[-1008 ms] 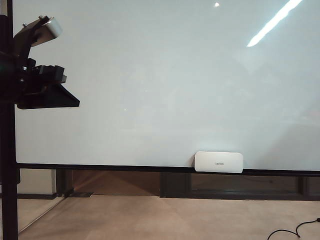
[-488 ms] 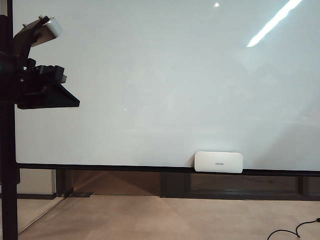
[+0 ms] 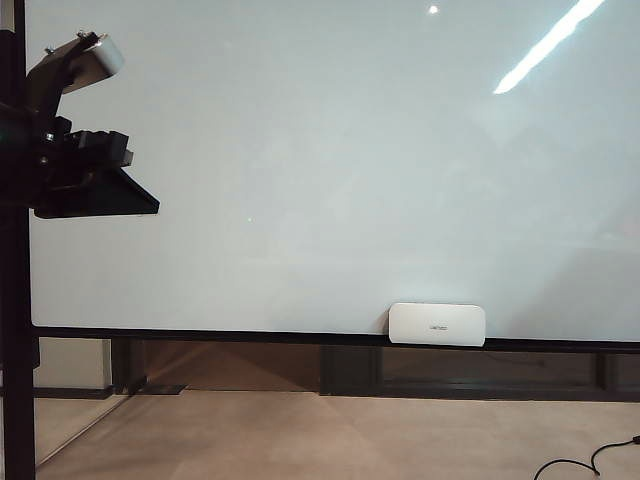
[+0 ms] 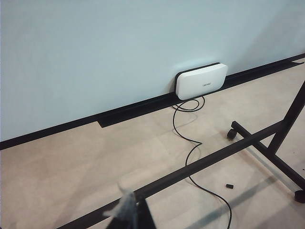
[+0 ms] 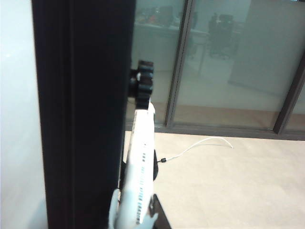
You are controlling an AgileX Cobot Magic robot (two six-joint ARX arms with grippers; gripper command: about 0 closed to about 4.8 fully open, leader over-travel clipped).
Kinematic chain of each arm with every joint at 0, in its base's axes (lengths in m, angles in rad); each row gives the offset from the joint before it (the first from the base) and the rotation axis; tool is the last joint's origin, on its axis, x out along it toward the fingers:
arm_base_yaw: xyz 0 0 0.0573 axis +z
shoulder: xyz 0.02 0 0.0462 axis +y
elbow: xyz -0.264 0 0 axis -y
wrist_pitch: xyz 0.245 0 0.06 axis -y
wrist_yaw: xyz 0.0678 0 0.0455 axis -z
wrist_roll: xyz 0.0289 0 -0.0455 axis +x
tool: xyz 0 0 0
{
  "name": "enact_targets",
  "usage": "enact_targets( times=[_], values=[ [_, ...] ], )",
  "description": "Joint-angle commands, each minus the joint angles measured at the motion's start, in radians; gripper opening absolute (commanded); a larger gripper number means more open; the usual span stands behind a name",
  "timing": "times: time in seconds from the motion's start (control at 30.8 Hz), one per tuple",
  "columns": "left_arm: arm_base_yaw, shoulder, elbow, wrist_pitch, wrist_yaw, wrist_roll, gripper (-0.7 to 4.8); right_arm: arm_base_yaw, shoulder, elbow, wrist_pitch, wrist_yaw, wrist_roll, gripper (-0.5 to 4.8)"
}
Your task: Reach to the right to find the marker pen, pick it up, and write the number 20 on the whiteboard.
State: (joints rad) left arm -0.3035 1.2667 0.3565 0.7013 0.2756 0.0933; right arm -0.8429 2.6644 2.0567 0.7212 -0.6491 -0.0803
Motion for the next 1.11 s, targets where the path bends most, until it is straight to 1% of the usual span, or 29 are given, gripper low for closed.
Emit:
enact_targets(
  times=[0.03, 0.1, 0.13, 0.33, 0.49, 0.62, 0.68, 0.78, 0.94, 1.04, 1.11],
  values=[
    [-0.001, -0.003, 0.005, 0.011, -0.002, 0.0, -0.04, 0.001, -0.007, 0.007, 0.016, 0.003, 0.003, -0.01],
    [-0.001, -0.003, 0.005, 0.011, -0.002, 0.0, -0.04, 0.001, -0.008, 0.007, 0.017, 0.008, 0.021, -0.02],
    [-0.001, -0.003, 0.005, 0.011, -0.002, 0.001, -0.04, 0.001, -0.009, 0.007, 0.017, 0.027, 0.04, -0.02],
    [-0.001, -0.003, 0.005, 0.023, 0.004, 0.004, -0.04, -0.001, -0.049, -0.001, 0.014, 0.073, 0.2, -0.02],
    [-0.001, -0.003, 0.005, 0.056, 0.04, 0.011, -0.04, -0.001, -0.124, -0.04, -0.023, 0.097, 0.218, -0.02],
    [-0.001, -0.003, 0.005, 0.076, 0.042, 0.013, -0.04, -0.001, -0.216, -0.088, -0.141, 0.108, 0.244, -0.02],
    [-0.001, -0.003, 0.005, 0.087, 0.043, 0.02, -0.04, -0.001, -0.272, -0.119, -0.213, 0.154, 0.233, -0.02],
    [-0.001, -0.003, 0.005, 0.102, 0.045, 0.025, -0.04, -0.001, -0.343, -0.15, -0.304, 0.169, 0.21, -0.02],
    [-0.001, -0.003, 0.005, 0.108, 0.117, 0.026, -0.04, -0.002, -0.467, -0.198, -0.478, 0.184, 0.179, -0.02],
    [-0.001, -0.003, 0.005, 0.109, 0.154, 0.026, -0.04, -0.002, -0.542, -0.201, -0.616, 0.179, 0.172, -0.02],
    [-0.001, -0.003, 0.005, 0.11, 0.156, 0.023, -0.04, -0.002, -0.581, -0.201, -0.687, 0.176, 0.159, -0.02]
  ],
)
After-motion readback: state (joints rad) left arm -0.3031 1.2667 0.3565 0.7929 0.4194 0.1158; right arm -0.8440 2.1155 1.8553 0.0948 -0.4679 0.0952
